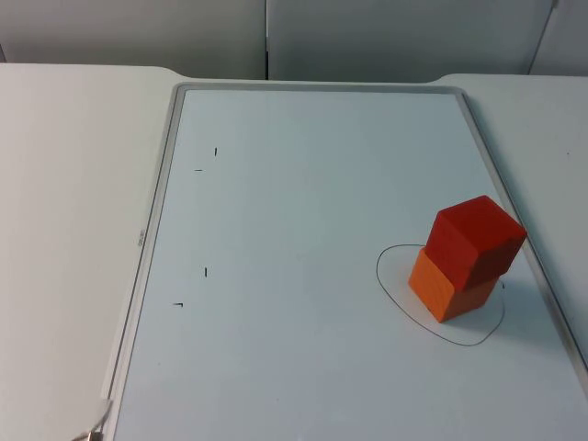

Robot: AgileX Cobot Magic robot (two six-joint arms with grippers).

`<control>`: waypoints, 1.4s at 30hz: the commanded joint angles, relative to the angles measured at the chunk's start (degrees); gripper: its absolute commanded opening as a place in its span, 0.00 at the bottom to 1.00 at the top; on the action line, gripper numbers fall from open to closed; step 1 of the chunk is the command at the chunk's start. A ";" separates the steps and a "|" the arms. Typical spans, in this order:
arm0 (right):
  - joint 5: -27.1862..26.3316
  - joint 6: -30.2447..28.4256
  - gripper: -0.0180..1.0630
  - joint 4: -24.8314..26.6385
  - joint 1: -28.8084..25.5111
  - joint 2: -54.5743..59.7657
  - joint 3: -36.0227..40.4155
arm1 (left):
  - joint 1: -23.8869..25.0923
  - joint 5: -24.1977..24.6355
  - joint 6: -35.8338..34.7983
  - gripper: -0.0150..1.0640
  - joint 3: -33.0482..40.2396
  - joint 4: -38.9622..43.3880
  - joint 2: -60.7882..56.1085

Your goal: Pick up one cube with the left hand and another cube with the right hand. First place the cube in the right hand at the target position, then stack the cube in the left hand on top.

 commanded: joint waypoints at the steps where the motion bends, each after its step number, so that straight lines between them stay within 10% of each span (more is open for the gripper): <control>1: -0.47 2.44 0.99 -1.46 -0.01 -0.21 0.51 | 0.34 -0.86 0.00 0.99 0.19 -0.26 -0.26; 42: -0.48 2.67 0.99 -1.39 -0.01 -0.21 0.51 | 0.34 -0.86 0.00 0.99 0.19 -0.26 -0.26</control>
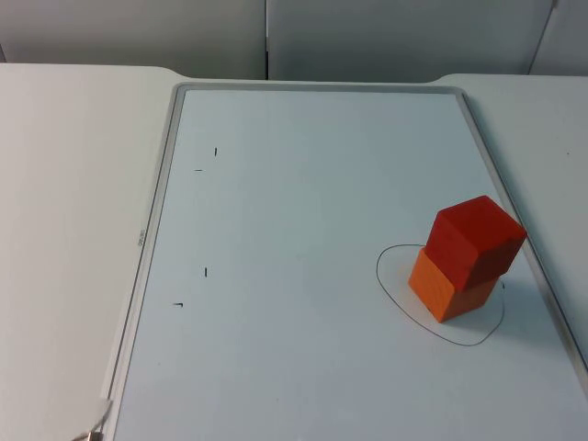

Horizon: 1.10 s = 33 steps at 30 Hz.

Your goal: Pick up one cube with the left hand and another cube with the right hand. First place the cube in the right hand at the target position, then stack the cube in the left hand on top.

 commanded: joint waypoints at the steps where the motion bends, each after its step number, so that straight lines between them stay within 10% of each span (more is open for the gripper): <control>1: -0.48 0.04 0.99 0.22 -0.01 -0.21 0.51 | 0.34 -0.76 0.00 0.99 0.19 -0.26 -0.26; 15: -0.48 0.04 0.99 0.09 -13.29 -0.21 0.51 | 5.48 -0.76 -0.34 0.99 0.07 -0.26 -0.26; 23: -0.48 0.04 0.99 0.38 -27.13 -0.21 0.51 | 17.47 -0.76 -0.34 0.99 0.07 -0.16 -0.26; 33: -0.48 0.04 0.99 0.28 -30.09 -0.21 0.51 | 28.04 -0.76 -0.34 0.99 0.07 -0.16 -0.26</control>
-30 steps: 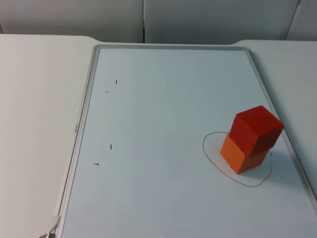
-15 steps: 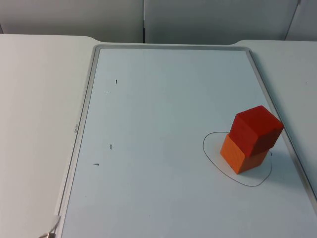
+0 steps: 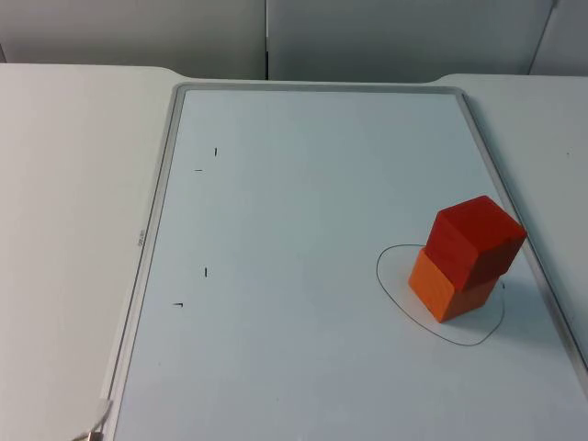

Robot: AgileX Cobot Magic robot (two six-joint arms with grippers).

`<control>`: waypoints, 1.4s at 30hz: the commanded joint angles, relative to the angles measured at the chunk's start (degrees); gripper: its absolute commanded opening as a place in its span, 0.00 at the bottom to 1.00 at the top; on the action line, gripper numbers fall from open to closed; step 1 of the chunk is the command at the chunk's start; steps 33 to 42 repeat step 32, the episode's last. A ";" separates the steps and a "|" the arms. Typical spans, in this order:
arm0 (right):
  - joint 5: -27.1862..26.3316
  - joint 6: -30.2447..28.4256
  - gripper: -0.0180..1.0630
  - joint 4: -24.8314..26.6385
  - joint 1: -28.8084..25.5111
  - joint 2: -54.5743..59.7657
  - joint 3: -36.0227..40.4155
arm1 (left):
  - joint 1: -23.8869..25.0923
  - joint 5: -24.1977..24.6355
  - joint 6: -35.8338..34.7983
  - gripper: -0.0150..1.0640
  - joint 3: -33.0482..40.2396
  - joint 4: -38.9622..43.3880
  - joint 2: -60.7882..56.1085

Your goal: Pick up one cube with the left hand and another cube with the right hand. First place the cube in the right hand at the target position, then stack the cube in the left hand on top.

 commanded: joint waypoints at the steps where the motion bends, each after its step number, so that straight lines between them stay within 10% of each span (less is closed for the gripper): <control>1: -0.48 0.04 0.99 0.03 -0.40 -0.21 0.51 | 1.89 -0.76 -0.34 0.99 0.07 -0.16 -0.26; 17: -0.48 0.04 0.99 0.03 -0.40 -0.21 0.51 | 17.56 -0.76 -0.34 0.99 0.07 -0.05 -0.26; 42: -0.48 0.04 0.99 0.03 -0.40 -0.21 0.51 | 19.82 -0.76 -0.34 0.99 0.07 0.31 -0.26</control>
